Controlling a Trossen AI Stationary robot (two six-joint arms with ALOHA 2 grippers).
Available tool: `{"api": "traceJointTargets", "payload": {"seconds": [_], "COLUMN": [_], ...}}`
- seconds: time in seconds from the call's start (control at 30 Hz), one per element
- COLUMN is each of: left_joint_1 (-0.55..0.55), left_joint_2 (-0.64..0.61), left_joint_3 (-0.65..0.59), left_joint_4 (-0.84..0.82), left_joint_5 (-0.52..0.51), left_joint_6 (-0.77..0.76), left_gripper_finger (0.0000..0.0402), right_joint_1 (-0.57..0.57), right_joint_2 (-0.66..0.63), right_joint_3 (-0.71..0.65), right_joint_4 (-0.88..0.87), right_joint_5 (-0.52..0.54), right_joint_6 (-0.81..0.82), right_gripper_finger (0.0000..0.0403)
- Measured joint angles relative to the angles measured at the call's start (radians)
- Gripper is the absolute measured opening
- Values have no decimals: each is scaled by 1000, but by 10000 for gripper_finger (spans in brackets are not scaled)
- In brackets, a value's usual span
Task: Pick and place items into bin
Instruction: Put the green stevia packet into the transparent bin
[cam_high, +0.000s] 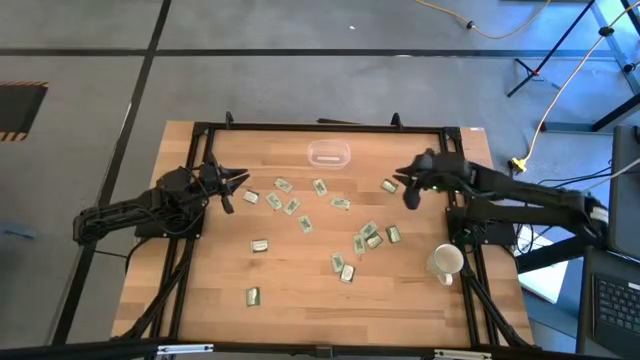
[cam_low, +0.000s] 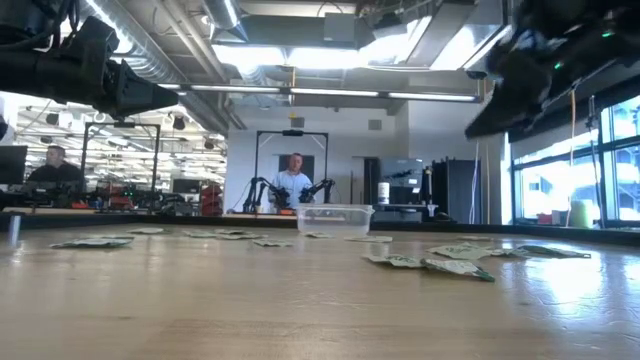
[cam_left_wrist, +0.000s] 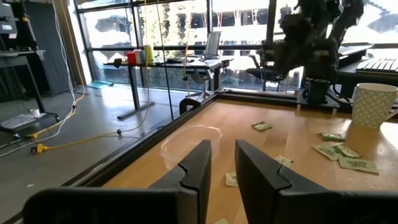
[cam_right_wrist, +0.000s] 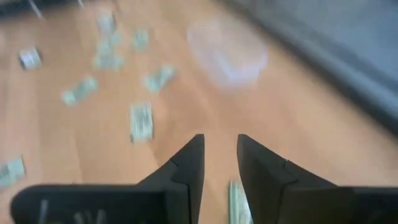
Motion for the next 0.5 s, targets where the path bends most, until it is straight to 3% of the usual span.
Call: {"api": "traceJointTargets", "payload": {"seconds": [0.37, 0.5], "left_joint_1": [0, 0], "left_joint_2": [0, 0], "left_joint_3": [0, 0], "left_joint_4": [0, 0], "left_joint_5": [-16, -17], "left_joint_6": [4, 80], "left_gripper_finger": [68, 68], "right_joint_1": [-59, -89], "right_joint_2": [398, 499], "right_joint_3": [83, 121], "right_joint_4": [-63, -63], "right_joint_5": [-4, -4], "right_joint_6": [232, 286], "right_gripper_finger": [99, 99]}}
